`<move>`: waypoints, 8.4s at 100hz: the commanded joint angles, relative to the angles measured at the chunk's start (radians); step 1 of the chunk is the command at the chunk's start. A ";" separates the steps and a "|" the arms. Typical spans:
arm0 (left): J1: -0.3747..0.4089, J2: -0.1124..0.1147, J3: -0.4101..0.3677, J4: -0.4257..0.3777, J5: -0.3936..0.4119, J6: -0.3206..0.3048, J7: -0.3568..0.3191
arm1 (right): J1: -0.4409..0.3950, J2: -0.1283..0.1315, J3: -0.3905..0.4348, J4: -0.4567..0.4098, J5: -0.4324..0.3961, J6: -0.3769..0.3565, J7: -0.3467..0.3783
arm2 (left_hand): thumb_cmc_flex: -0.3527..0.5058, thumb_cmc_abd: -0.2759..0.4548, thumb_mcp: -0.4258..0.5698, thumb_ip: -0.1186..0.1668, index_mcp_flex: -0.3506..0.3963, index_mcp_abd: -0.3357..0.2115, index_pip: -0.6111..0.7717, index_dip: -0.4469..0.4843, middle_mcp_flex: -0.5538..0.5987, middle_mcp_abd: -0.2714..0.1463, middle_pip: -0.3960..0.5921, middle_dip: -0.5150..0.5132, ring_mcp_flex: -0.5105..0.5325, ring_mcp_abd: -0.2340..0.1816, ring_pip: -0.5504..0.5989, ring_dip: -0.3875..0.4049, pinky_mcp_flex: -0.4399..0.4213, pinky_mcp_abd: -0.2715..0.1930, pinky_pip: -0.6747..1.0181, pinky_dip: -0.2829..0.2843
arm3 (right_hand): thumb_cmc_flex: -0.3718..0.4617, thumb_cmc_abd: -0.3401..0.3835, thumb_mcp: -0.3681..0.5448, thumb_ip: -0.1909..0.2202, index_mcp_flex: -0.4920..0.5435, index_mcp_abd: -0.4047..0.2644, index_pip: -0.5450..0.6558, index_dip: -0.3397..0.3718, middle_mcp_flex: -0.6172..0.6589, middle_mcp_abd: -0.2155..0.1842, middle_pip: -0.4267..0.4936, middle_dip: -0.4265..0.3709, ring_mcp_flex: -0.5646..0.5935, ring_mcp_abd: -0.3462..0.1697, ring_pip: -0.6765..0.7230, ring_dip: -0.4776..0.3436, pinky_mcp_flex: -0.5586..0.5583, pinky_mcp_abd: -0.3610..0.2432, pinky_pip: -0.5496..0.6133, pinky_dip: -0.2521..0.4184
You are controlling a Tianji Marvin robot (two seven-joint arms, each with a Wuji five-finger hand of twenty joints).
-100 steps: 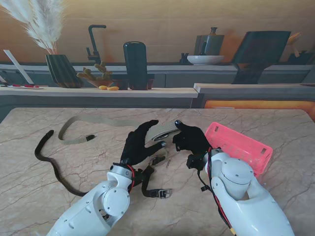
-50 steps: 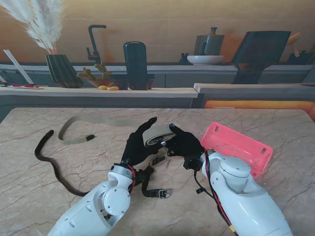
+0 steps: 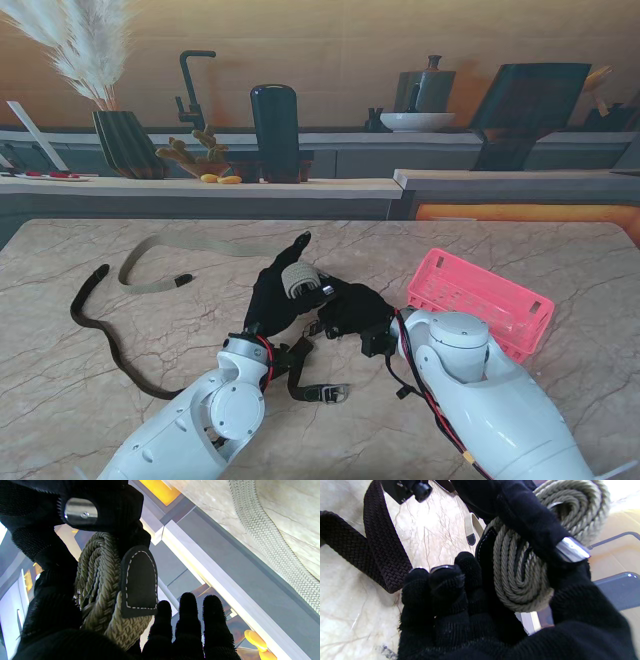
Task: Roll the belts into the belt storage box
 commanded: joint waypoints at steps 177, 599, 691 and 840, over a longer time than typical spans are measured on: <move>0.030 -0.116 -0.045 -0.143 -0.543 0.060 -0.007 | 0.031 0.022 -0.154 0.154 -1.197 -0.682 -0.600 | 0.336 0.296 -0.065 -0.037 0.252 -0.332 0.516 0.202 -0.011 -0.213 -0.030 -0.077 -0.144 -0.160 -0.107 -0.100 -0.098 -0.042 -0.425 -0.056 | -0.255 -0.271 0.178 0.157 -0.509 -0.216 -0.384 -0.028 -0.780 -0.019 -0.538 -0.376 -0.732 -0.036 -1.071 -0.610 -0.439 -0.119 -0.818 -0.321; 0.172 -0.011 -0.199 -0.256 -0.296 0.119 -0.110 | 0.096 0.165 0.016 0.270 -1.483 -0.125 -0.051 | 0.081 0.005 0.027 0.060 0.119 -0.030 0.429 0.147 -0.051 -0.048 -0.086 -0.068 -0.159 -0.032 -0.058 -0.058 -0.103 0.054 -0.227 0.032 | 0.147 -0.015 0.251 0.111 0.186 -0.339 0.143 -0.149 -0.179 0.094 0.183 0.153 -0.177 -0.023 0.174 0.165 -0.137 -0.057 0.103 0.021; 0.163 -0.016 -0.197 -0.251 -0.315 0.143 -0.110 | 0.100 0.149 0.018 0.271 -1.459 -0.200 -0.148 | 0.084 0.017 0.021 0.059 0.139 -0.026 0.436 0.156 -0.050 -0.046 -0.074 -0.066 -0.152 -0.028 -0.054 -0.057 -0.104 0.053 -0.194 0.021 | 0.129 0.010 0.201 0.122 0.165 -0.372 0.143 -0.138 -0.135 0.069 0.189 0.162 -0.150 -0.025 0.183 0.163 -0.120 -0.058 0.082 0.066; 0.160 -0.020 -0.201 -0.244 -0.336 0.152 -0.106 | 0.124 0.143 -0.106 0.285 -1.513 0.005 -0.171 | 0.121 0.054 0.018 0.058 0.158 -0.020 0.456 0.169 -0.046 -0.042 -0.053 -0.062 -0.130 -0.020 -0.022 -0.043 -0.105 0.055 -0.128 0.016 | -0.382 -0.042 0.158 0.178 -0.199 -0.205 -0.038 0.311 -0.142 0.091 0.178 0.088 -0.121 0.025 0.187 0.076 -0.098 -0.023 0.157 0.012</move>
